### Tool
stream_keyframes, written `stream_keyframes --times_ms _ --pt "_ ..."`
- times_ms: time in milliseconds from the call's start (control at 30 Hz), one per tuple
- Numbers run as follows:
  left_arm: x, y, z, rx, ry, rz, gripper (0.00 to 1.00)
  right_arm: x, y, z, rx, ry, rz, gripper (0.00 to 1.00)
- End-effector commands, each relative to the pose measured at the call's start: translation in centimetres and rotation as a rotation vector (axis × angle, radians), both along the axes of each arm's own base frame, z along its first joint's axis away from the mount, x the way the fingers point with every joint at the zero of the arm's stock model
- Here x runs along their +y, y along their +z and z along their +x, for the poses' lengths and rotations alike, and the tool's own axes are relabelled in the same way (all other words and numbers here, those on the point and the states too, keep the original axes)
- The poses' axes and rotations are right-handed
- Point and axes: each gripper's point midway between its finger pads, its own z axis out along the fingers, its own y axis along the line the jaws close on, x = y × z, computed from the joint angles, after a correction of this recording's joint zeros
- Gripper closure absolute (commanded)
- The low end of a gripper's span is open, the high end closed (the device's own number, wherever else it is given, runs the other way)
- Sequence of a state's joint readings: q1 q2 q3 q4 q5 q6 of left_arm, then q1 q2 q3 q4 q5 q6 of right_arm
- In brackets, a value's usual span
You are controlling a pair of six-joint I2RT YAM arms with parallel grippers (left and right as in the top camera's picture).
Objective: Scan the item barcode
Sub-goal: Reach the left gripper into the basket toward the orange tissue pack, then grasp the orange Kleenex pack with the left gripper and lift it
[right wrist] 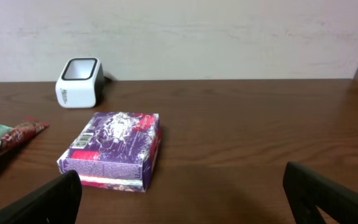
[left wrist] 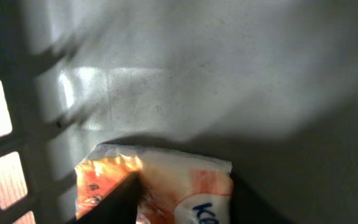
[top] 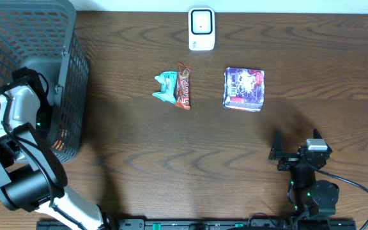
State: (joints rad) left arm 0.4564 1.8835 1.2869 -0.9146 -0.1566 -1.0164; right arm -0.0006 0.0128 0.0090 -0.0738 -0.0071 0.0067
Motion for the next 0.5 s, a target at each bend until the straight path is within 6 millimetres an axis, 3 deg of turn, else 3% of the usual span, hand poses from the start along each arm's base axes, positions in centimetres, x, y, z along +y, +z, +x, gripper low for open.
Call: stream_keyframes --times_ms 0,133,267,400,467 --pt "-0.4 -0.8 -0.5 0.017 -0.020 -0.025 0.75 0.2 -0.1 0.0 0.000 0.007 -0.004 0.01" --pt "-0.4 -0.8 -0.5 0.019 -0.034 -0.027 0.92 0.2 -0.1 0.0 0.000 0.007 -0.004 0.01" --pt "0.0 -0.1 0.0 0.000 -0.064 -0.017 0.92 0.2 -0.1 0.0 0.000 0.007 -0.004 0.01" --pt "1.2 3.0 2.1 -0.079 -0.143 0.029 0.93 0.2 -0.1 0.0 0.000 0.007 -0.004 0.01" --pt "1.8 5.6 3.3 -0.145 -0.171 0.072 0.93 0.2 -0.1 0.0 0.000 0.007 -0.004 0.01"
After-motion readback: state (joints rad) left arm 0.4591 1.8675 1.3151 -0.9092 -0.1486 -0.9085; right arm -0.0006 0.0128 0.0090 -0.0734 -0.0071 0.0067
